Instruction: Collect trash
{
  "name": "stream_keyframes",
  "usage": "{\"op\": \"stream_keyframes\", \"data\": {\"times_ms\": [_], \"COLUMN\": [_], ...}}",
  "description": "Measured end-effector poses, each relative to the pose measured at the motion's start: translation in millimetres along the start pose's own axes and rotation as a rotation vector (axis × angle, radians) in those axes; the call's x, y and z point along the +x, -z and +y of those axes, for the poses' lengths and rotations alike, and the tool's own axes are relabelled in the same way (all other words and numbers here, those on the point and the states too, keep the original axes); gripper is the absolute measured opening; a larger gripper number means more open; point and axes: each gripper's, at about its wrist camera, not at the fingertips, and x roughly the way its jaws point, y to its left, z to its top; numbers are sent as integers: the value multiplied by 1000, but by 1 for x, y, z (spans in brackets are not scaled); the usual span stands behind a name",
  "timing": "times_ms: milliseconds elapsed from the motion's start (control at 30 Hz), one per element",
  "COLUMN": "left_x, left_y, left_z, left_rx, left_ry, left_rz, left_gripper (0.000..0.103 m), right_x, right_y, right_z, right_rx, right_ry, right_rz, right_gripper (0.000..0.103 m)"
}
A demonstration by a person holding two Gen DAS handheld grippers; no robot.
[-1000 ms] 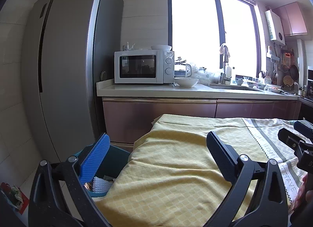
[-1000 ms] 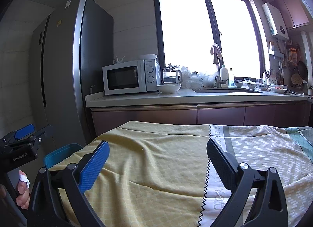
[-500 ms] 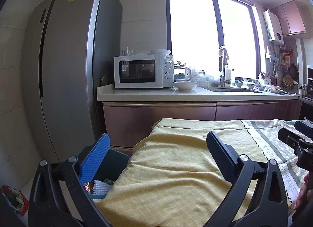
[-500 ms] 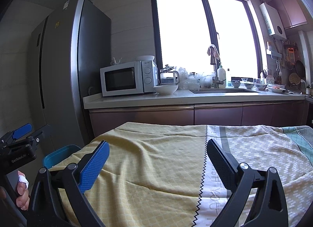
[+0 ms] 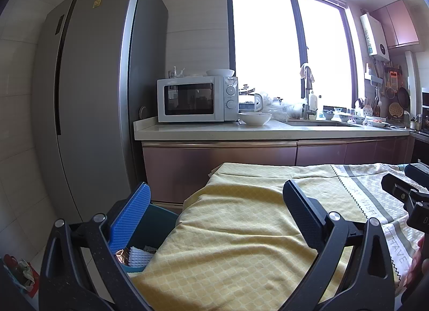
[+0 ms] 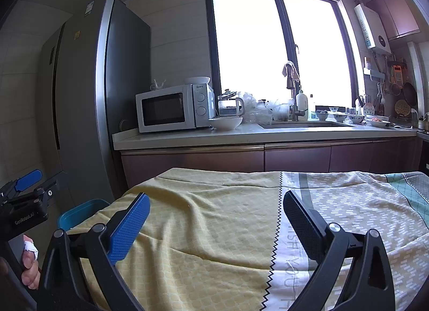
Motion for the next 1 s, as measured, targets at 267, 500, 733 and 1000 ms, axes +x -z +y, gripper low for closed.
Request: {"op": "stream_keyframes", "data": {"times_ms": [267, 500, 733, 1000], "left_x": [0, 0, -2, 0], "left_y": [1, 0, 1, 0], "left_z": [0, -1, -3, -3], "left_rx": [1, 3, 7, 10], "left_ry": [-1, -4, -4, -3], "left_rz": [0, -1, -2, 1], "left_gripper": [97, 97, 97, 97], "right_x": [0, 2, 1, 2], "right_y": [0, 0, 0, -1], "right_z": [-3, -5, -5, -5], "right_rx": [9, 13, 14, 15], "right_ry": [2, 2, 6, 7], "right_rz": [0, -1, -3, -1], "right_gripper": [96, 96, 96, 96]}}
